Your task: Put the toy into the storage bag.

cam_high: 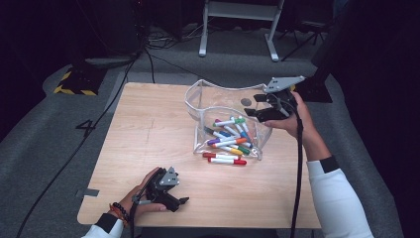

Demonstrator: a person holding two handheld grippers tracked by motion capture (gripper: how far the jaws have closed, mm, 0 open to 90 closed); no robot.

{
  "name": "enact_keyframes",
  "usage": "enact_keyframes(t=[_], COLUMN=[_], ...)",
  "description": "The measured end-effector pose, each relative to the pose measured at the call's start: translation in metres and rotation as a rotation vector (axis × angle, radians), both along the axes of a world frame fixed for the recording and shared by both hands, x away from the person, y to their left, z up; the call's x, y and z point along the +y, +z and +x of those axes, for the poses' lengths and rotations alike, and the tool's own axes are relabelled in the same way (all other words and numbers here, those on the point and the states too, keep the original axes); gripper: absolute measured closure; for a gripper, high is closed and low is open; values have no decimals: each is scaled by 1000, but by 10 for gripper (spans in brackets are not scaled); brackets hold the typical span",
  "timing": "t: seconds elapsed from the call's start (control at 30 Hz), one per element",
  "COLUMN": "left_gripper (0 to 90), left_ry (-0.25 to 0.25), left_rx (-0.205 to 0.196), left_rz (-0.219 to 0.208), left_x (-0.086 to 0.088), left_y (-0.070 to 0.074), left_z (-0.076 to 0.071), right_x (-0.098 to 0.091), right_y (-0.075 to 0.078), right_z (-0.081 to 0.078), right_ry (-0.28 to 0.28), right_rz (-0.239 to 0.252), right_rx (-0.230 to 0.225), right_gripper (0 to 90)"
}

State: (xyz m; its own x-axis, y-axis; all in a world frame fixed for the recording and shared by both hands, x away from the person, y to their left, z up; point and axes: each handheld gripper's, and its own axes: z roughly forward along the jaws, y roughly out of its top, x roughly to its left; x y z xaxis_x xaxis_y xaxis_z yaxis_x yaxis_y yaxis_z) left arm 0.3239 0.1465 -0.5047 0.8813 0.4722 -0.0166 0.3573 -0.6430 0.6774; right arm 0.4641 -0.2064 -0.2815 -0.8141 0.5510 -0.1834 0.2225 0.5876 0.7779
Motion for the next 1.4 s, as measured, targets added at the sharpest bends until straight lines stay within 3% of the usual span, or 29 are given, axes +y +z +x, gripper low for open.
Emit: enact_keyframes(t=[0.1, 0.27, 0.53, 0.77, 0.97, 1.07, 1.17, 1.4], left_gripper=[79, 79, 79, 79, 78, 78, 78, 78], left_ry=[0, 1, 1, 2, 2, 2, 2, 4], left_rx=[0, 0, 1, 1, 0, 0, 0, 0], left_rz=[0, 0, 2, 2, 0, 0, 0, -1], left_x=[0, 0, -1, -1, -1, -1, -1, -1], left_y=[0, 0, 0, 0, 0, 0, 0, 0], left_z=[0, 0, 0, 0, 0, 0, 0, 0], right_x=[-11, -30, -57, -71, -74, -68, -61, -39], right_y=[5, 9, -6, -44, -92, -118, -135, -178], right_z=[-15, -38, -72, -90, -90, -93, -94, -85], right_ry=[-14, -13, -8, 2, 28, 72, 97, 100], right_rz=[24, 62, 84, 82, 90, 99, 95, 57], right_rx=[-42, -74, -110, -97, -8, 39, 67, 142], right_gripper=[364, 363, 363, 374, 376, 376, 376, 380])
